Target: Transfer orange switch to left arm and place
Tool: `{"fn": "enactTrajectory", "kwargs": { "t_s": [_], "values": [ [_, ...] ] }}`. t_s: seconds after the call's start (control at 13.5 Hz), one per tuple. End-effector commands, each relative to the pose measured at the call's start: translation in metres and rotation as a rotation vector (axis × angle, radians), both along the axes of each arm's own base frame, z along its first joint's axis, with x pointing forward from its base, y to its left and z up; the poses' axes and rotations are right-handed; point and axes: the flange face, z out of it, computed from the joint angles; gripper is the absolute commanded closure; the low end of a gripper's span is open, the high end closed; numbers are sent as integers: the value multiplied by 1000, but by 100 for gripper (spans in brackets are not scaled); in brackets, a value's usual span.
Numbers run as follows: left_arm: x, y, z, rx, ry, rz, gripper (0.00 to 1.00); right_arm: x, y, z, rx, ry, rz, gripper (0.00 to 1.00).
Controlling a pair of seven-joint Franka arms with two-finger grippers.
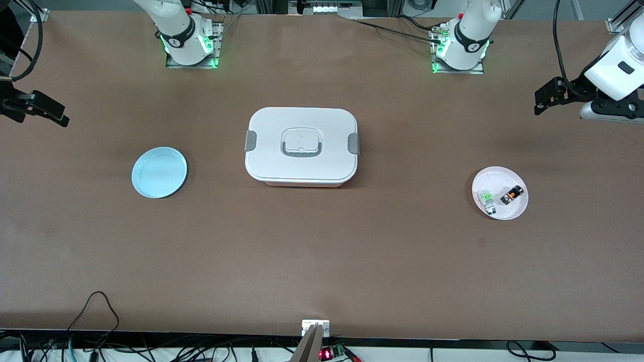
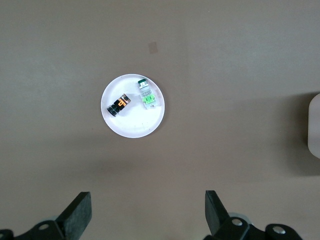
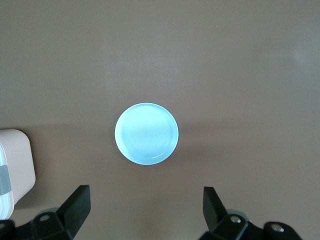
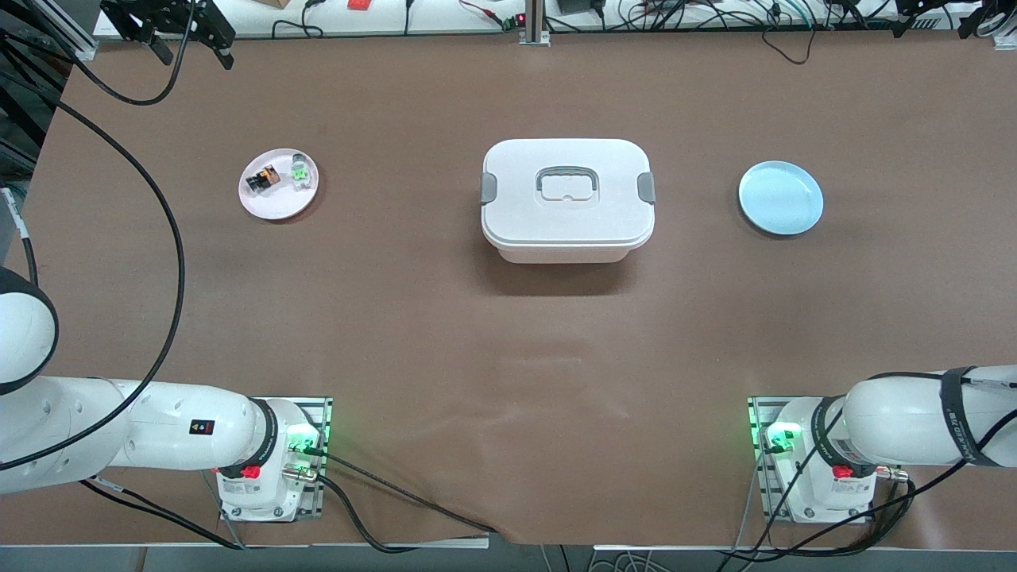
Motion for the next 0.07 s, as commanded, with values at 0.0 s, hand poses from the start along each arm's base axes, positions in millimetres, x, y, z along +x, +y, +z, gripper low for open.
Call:
{"fn": "enactTrajectory", "kwargs": {
  "t_s": [0.0],
  "values": [
    [4, 2, 5, 14, 8, -21, 0, -2, 2, 6, 12, 4, 16, 0]
  ]
}}
